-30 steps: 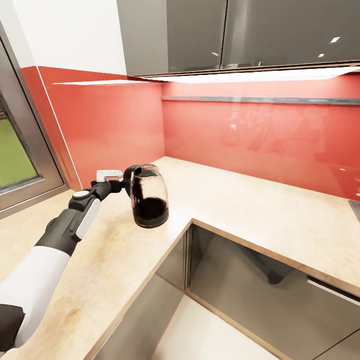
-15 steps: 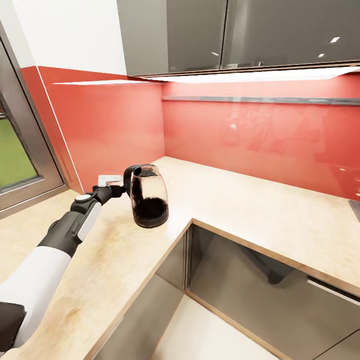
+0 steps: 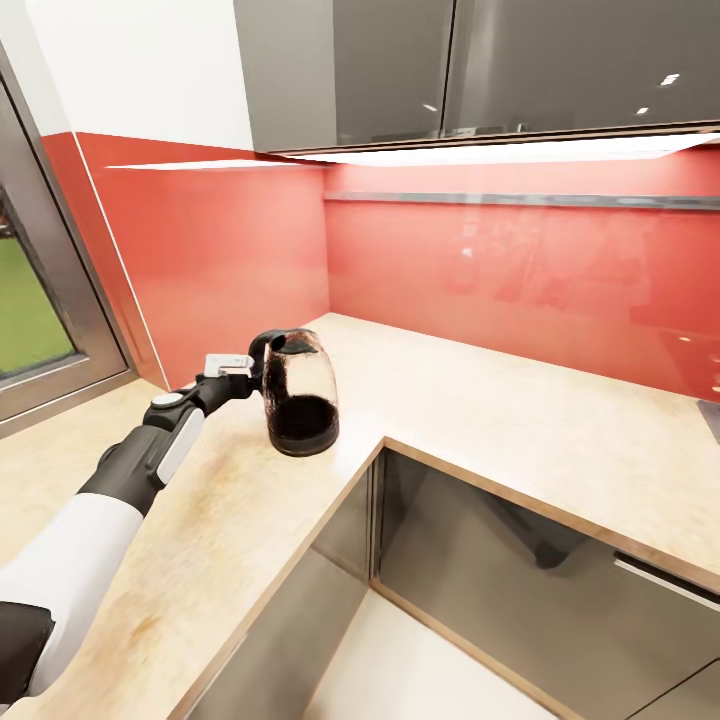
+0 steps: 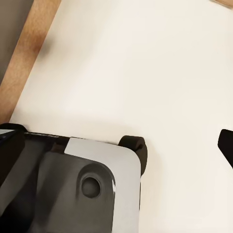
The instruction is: Set up a coffee station on the kitchen countertop: keep the coffee maker on the countertop, move the bottle of coffee from the kitchen shelf to the counter next to the coffee maker, place a paper coffee filter on top of the coffee maker, put the saucer next to the coffee maker with the coffee cup on the saucer, and place the electric kettle next to the coffee maker.
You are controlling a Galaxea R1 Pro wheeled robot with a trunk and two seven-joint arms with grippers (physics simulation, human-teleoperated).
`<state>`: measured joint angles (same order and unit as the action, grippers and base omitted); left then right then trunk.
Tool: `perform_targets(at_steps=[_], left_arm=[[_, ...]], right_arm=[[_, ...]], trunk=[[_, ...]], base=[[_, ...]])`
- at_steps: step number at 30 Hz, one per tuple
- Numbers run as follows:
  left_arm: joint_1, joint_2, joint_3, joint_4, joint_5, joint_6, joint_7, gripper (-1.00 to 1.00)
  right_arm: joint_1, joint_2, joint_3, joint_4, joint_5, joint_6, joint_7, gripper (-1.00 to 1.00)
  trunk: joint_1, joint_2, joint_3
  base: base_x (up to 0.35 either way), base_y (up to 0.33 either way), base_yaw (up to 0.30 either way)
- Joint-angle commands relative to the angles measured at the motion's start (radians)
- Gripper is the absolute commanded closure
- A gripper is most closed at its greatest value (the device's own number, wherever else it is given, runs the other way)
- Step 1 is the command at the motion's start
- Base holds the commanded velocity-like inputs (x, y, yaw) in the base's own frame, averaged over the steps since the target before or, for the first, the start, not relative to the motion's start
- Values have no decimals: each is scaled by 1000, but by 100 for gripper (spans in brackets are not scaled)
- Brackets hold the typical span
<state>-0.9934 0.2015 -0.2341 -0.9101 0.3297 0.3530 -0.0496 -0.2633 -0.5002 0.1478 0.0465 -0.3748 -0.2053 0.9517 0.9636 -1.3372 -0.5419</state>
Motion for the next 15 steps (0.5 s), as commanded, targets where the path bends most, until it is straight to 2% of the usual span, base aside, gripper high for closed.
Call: perform_targets(at_steps=[1,15], left_arm=[[-1,1,-2,-1,8,4,0,-100],[-1,1,-2,-1,8,3,-1,-100]], right_arm=[[-2,0,8,4,-8,-6,4,-100],[-2,1,9,4,-7,-6,4,-100]], trunk=[[0,-1,-1],[0,-1,-1]], base=[[0,0,0],[0,0,0]])
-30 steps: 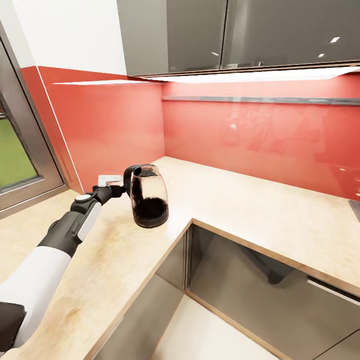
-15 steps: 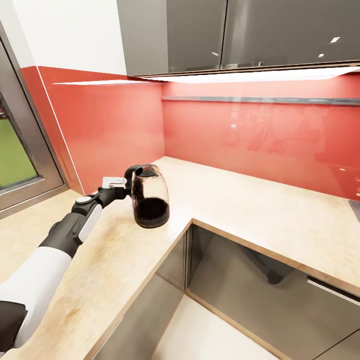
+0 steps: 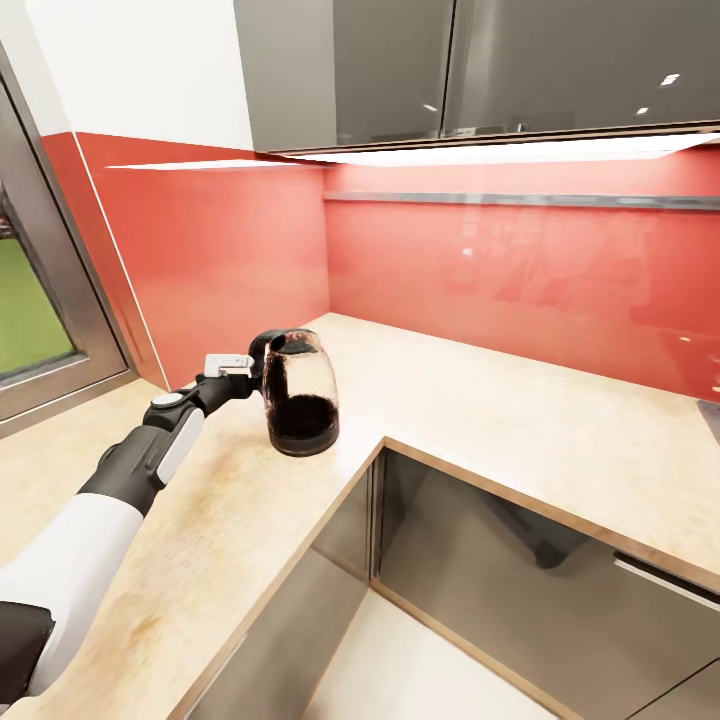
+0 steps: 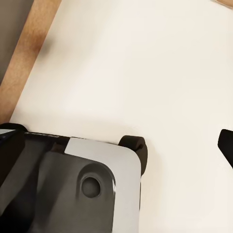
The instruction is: Set up a coffee station on the kitchen countertop: keep the coffee maker on the countertop, move the bottle of coffee from the kitchen shelf to the counter next to the coffee maker, place a paper coffee filter on top of the coffee maker, put the saucer next to the coffee maker with the coffee cup on the saucer, and place the electric kettle next to the coffee maker.
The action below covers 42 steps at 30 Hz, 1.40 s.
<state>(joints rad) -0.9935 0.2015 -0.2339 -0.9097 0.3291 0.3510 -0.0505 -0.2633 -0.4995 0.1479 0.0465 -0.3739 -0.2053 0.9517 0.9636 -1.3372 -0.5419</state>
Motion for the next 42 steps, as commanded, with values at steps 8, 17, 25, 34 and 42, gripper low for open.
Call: perform_targets(at_steps=[8,17,25,34,42], left_arm=[[-1,1,-2,-1,8,4,0,-100],[-1,1,-2,0,8,2,0,-100],[-1,1,-1,0,8,-21,0,-100],[-1,1,-2,17,8,-24,0,-100],[0,1,-4,25,8,-24,0,-100]], right_arm=[[-2,1,9,4,-8,-6,4,-100],[-2,3,8,4,-8,-6,4,-100],[-2,4,8,4,-8,-6,4,-100],[-2,4,8,4,-8,-6,4,-100],[-2,4,8,4,-8,-6,4,-100]], trunk=[[0,-1,-1],[0,-1,-1],[0,-1,-1],[0,-1,-1],[0,-1,-1]], base=[[2,0,0],[15,0,0],[57,-12,0],[7,-2,0],[0,0,0]])
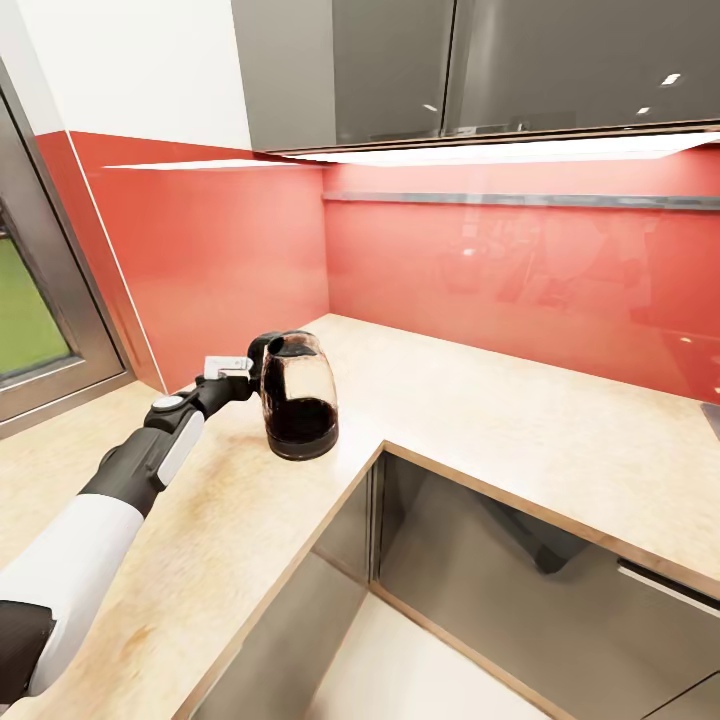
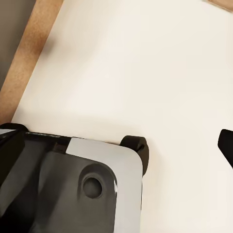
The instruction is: Set up a coffee station on the kitchen countertop: keep the coffee maker on the countertop, move the bottle of coffee from the kitchen shelf to the counter next to the coffee maker, place a paper coffee filter on top of the coffee maker, put the saucer next to the coffee maker with the coffee cup on the saucer, and place the electric kettle next to the coffee maker.
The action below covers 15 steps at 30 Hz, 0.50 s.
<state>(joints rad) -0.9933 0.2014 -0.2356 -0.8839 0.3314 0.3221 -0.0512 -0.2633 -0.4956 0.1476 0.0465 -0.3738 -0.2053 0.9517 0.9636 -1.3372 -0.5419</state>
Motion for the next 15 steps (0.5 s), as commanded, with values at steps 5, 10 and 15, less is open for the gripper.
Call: perform_targets(at_steps=[5,10,15], left_arm=[[-1,1,-2,0,6,5,1,-100],[-1,1,-2,0,6,5,1,-100],[-1,1,-1,0,6,4,1,-100]], right_arm=[[-2,0,8,4,-8,-6,4,-100],[-2,0,9,4,-8,-6,4,-100],[-2,0,9,4,-8,-6,4,-100]], trunk=[[0,-1,-1],[0,-1,-1],[0,-1,-1]], base=[[0,0,0],[25,0,0],[16,0,0]])
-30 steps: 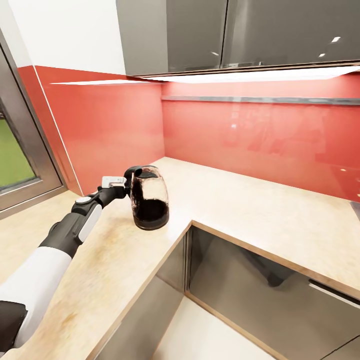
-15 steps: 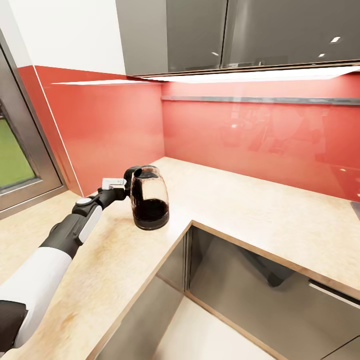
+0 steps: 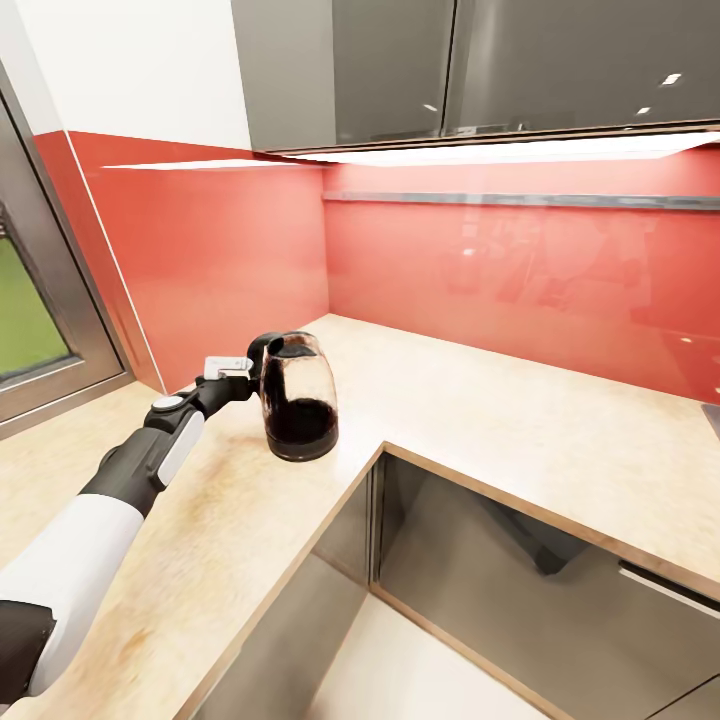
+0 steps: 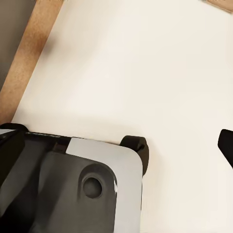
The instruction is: Set up a coffee station on the kitchen countertop: keep the coffee maker on the countertop, move the bottle of coffee from the kitchen shelf to the counter next to the coffee maker, place a paper coffee filter on top of the coffee maker, put the saucer next to the coffee maker with the coffee cup on the saucer, and place the electric kettle next to the coffee maker.
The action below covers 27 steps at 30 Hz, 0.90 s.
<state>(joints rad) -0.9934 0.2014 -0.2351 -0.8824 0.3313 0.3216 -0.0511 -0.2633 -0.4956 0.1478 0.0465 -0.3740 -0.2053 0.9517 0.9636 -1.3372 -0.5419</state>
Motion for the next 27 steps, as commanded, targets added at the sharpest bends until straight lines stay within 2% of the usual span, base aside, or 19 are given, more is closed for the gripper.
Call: perform_targets(at_steps=[1,19,23,27], left_arm=[[-1,1,-2,-1,6,5,1,-100],[-1,1,-1,-1,6,2,1,-100],[-1,1,-1,17,6,-50,1,-100],[-1,1,-3,41,6,-61,1,-100]], right_arm=[[-2,0,9,4,-8,-6,4,-100],[-2,0,8,4,-8,-6,3,-100],[-2,0,9,4,-8,-6,4,-100],[-2,0,9,4,-8,-6,4,-100]], trunk=[[0,-1,-1],[0,-1,-1],[0,-1,-1],[0,-1,-1]], base=[[5,0,0],[18,0,0],[1,0,0],[0,0,0]])
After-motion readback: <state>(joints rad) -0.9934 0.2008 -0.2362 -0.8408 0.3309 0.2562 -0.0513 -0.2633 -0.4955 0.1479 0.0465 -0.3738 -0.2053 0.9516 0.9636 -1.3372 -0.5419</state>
